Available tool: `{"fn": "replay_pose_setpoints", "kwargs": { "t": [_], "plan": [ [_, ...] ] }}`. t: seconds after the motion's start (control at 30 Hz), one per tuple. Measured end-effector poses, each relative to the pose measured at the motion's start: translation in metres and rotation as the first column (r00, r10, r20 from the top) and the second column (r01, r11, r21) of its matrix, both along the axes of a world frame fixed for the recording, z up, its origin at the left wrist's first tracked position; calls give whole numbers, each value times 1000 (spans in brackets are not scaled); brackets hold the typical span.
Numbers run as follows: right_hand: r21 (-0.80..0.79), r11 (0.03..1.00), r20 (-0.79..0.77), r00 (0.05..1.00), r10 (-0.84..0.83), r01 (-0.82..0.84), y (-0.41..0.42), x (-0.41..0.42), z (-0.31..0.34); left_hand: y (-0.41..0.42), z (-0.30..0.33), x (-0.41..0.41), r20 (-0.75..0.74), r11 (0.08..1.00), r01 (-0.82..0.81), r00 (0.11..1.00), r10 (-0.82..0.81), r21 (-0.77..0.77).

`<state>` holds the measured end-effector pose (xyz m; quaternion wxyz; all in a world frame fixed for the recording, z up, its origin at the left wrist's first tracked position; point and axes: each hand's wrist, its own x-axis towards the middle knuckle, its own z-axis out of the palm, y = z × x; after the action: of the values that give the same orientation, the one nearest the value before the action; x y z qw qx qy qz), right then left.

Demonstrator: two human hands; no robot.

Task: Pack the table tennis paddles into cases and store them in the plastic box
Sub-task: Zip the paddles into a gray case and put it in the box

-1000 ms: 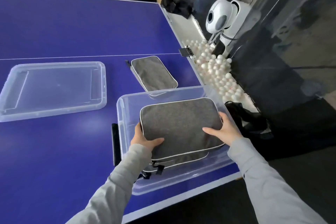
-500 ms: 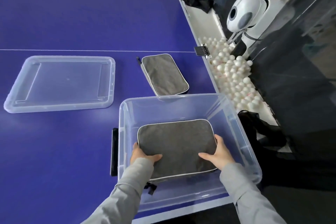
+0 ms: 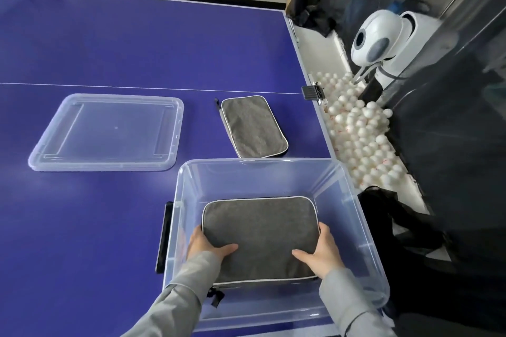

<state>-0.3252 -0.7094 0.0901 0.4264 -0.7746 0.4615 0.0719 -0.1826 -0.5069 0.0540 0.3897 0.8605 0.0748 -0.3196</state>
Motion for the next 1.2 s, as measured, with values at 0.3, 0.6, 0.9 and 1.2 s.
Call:
{"fn": "replay_pose_setpoints", "kwargs": {
  "t": [0.3, 0.6, 0.9, 1.2],
  "plan": [
    [-8, 1000, 26, 1000, 15, -15, 1, -3, 4, -5, 15, -8, 112, 994, 93, 989, -100, 63],
    [-196, 978, 212, 971, 107, -65, 1, 1, 29, -8, 62, -15, 340, 928, 336, 864, -371, 160],
    [-261, 938, 303, 903, 305, -229, 30, 24, 57, 36, 126, -22, 555, 959, 264, 785, -275, 102],
    [-339, 734, 332, 655, 679, -589, 135, 81, 82, 156, 113, -44, 542, 967, -88, 839, -57, 238]
  ]
}}
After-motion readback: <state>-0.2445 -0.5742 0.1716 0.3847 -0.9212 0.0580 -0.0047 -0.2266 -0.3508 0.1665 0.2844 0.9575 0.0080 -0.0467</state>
